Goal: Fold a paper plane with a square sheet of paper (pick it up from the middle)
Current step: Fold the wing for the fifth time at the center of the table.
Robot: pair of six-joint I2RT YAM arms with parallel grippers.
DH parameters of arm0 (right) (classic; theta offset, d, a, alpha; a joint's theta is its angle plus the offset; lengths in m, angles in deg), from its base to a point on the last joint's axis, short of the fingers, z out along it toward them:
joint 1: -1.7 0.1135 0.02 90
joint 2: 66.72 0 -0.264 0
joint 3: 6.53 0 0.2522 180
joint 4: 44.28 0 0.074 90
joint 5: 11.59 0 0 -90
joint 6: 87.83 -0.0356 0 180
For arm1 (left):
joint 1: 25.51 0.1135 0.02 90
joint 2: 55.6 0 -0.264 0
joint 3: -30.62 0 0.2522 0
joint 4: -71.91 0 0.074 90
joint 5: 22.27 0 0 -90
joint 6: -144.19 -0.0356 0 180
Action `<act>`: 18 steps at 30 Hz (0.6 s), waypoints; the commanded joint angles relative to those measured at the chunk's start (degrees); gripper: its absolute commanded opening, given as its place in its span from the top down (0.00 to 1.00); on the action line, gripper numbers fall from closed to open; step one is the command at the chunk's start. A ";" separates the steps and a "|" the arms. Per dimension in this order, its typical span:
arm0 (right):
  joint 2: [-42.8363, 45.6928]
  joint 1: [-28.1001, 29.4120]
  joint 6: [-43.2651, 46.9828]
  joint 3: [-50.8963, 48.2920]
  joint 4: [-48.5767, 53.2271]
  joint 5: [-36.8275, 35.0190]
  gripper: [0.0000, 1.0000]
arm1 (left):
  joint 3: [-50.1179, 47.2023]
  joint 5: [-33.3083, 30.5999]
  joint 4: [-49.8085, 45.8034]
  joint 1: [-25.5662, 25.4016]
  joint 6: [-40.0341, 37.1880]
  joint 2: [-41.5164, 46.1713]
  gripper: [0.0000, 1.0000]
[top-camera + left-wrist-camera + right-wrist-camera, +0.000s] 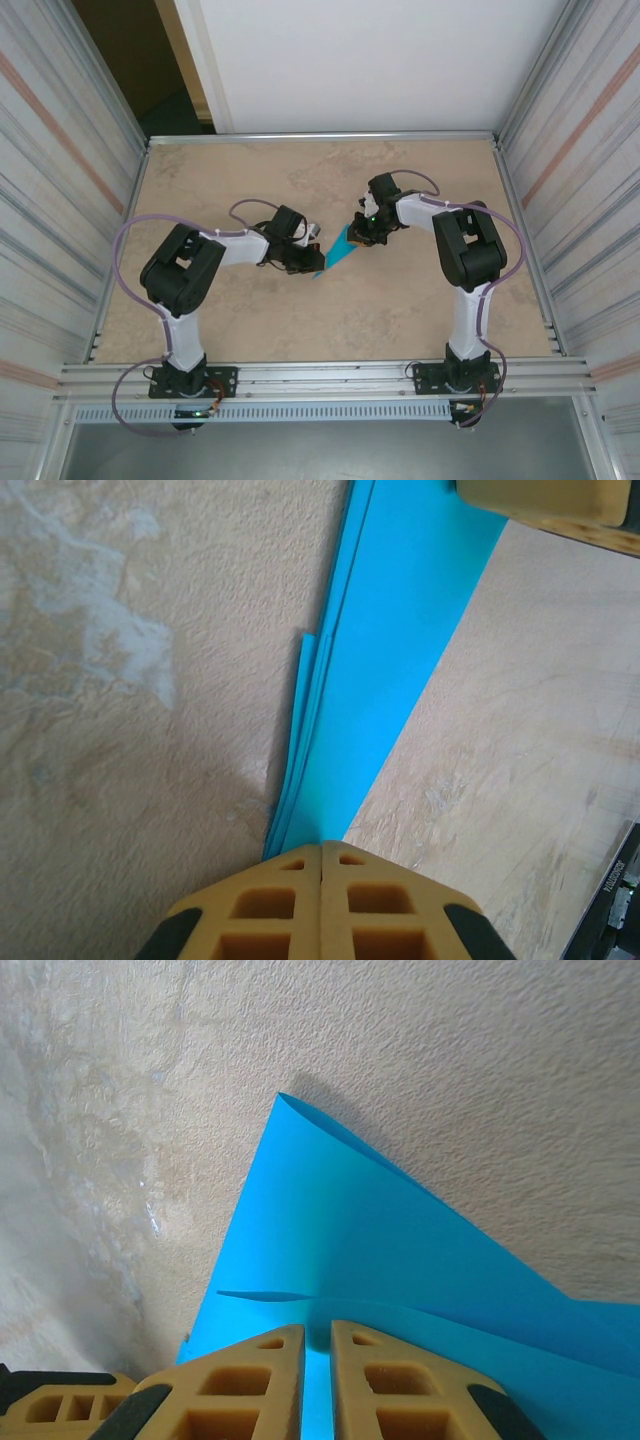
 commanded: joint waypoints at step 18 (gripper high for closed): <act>-2.81 0.22 1.09 1.15 4.33 -3.26 0.87 | 13.52 0.43 -0.82 -1.53 0.82 -6.71 0.91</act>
